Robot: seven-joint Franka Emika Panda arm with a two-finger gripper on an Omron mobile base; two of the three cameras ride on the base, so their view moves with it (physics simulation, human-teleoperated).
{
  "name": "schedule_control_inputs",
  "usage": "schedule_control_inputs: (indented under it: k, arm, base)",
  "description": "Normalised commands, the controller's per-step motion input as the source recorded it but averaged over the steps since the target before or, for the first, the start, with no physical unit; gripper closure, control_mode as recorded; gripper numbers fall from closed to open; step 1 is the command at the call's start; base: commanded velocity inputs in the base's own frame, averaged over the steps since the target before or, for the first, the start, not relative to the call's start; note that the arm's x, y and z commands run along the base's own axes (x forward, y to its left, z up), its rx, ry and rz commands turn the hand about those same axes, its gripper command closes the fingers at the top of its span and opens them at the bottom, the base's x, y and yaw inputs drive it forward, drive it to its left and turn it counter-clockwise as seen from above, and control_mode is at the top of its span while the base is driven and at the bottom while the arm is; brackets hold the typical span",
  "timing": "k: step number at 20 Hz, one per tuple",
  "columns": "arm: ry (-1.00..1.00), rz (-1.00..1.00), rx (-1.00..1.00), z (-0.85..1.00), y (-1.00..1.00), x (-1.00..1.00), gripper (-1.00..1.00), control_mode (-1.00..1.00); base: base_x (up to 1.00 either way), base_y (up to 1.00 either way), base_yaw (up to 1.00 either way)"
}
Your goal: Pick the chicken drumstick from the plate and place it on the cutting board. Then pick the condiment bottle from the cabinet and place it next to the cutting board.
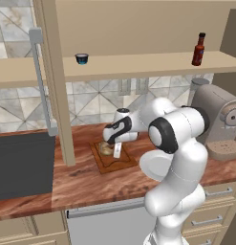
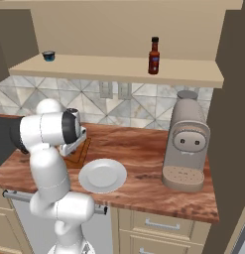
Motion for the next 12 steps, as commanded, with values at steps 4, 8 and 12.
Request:
schedule_control_inputs:
  k: [4,8,12]
  arm:
    - [0.00,0.00,-0.01,-0.17,0.10,0.04,-1.00,-1.00]
    - [-0.04,0.00,0.00,0.07,0.03,-0.05,-1.00,-1.00]
    - [-0.05,0.00,0.00,0.33,0.00,-0.05,-1.00,-1.00]
  base:
    - [0.00,0.00,0.00]
    - [0.00,0.00,0.00]
    - [0.00,0.00,0.00]
